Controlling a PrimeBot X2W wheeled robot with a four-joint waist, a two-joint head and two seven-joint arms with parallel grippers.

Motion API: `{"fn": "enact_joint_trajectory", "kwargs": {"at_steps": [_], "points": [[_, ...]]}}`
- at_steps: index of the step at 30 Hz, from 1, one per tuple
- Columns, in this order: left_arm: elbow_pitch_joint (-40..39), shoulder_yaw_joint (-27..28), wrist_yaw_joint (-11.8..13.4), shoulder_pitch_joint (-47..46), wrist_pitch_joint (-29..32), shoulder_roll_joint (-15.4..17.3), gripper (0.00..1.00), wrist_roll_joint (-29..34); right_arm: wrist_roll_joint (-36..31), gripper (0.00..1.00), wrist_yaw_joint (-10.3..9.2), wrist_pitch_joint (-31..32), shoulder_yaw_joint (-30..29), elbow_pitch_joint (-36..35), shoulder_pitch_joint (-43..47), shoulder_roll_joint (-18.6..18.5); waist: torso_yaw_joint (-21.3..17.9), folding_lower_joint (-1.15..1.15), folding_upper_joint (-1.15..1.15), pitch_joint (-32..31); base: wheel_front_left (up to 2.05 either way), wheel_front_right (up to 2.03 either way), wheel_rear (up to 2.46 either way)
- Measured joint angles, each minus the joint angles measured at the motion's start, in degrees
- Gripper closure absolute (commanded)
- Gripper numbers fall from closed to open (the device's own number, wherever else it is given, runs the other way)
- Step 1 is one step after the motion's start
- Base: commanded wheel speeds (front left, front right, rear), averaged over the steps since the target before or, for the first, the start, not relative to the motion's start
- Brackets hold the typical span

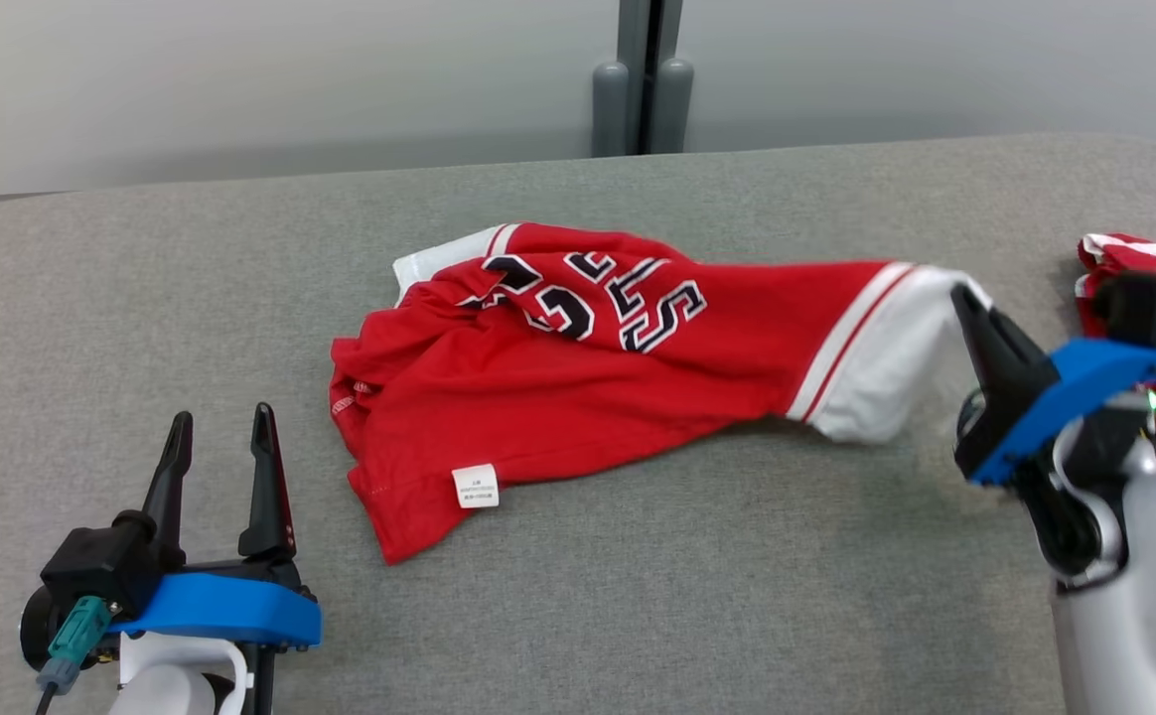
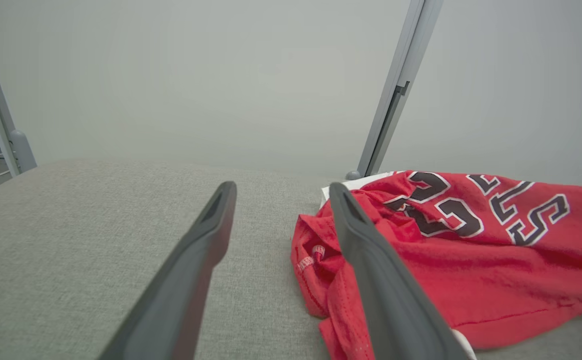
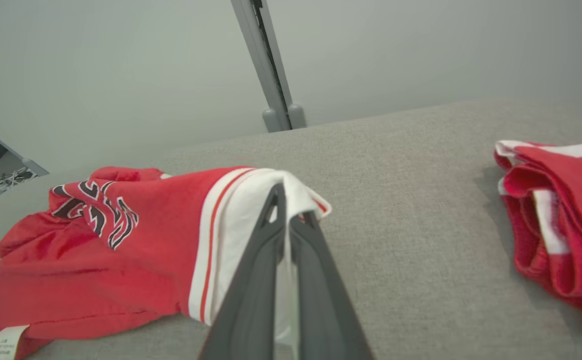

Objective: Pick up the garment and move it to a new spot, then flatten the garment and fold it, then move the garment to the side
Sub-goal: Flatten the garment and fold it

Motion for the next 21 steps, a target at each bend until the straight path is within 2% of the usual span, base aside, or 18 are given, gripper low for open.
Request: {"fn": "enact_joint_trajectory", "kwargs": {"at_steps": [5, 8, 11, 14, 15, 16, 21], "points": [[-0.6, 0.0, 0.01, 0.16, 0.0, 0.3, 0.0, 0.0, 1.68, 1.0, 0.0, 7.56, -3.21, -13.15, 9.1, 2.4, -0.53, 0.0, 0.0, 0.36, 0.0, 0.0, 0.0], [-0.8, -0.07, 0.02, 0.12, 0.0, 0.4, 0.0, 0.0, 2.93, 1.0, 0.0, 10.87, -4.66, -17.75, 13.21, 2.76, -0.58, 0.0, 0.0, 0.74, 0.0, 0.0, 0.0], [-0.84, -0.51, 0.01, -0.54, 0.01, 0.34, 0.0, 0.01, 4.49, 1.0, 0.0, 11.2, -6.26, -16.34, 14.15, 2.81, -0.41, 0.0, 0.0, 1.37, 0.0, 0.0, 0.0], [-0.82, -1.1, -0.07, -1.27, 0.09, 0.36, 0.0, 0.09, 2.22, 1.0, -0.01, 9.65, -7.9, -10.28, 12.56, 2.83, -0.03, 0.0, 0.0, 2.16, 0.0, 0.0, 0.0], [-0.82, -1.27, -0.14, -1.55, 0.11, 0.34, 0.0, 0.1, 0.69, 0.52, 0.0, 8.49, -8.28, -7.9, 11.24, 2.83, 0.14, 0.0, 0.0, 2.43, 0.0, 0.0, 0.0], [-0.88, -1.44, -0.2, -1.9, 0.18, 0.33, 0.0, 0.15, -0.27, 0.0, -0.01, 7.26, -8.44, -5.71, 9.65, 2.82, 0.35, 0.0, 0.0, 2.7, 0.0, 0.0, 0.0], [-0.64, -2.1, -0.58, -2.87, 0.27, 0.34, 0.0, 0.51, -7.0, 0.0, 0.0, 0.13, -8.77, 3.53, 3.7, 2.87, 1.93, 0.0, 0.0, 3.53, 0.0, 0.0, 0.0]]}}
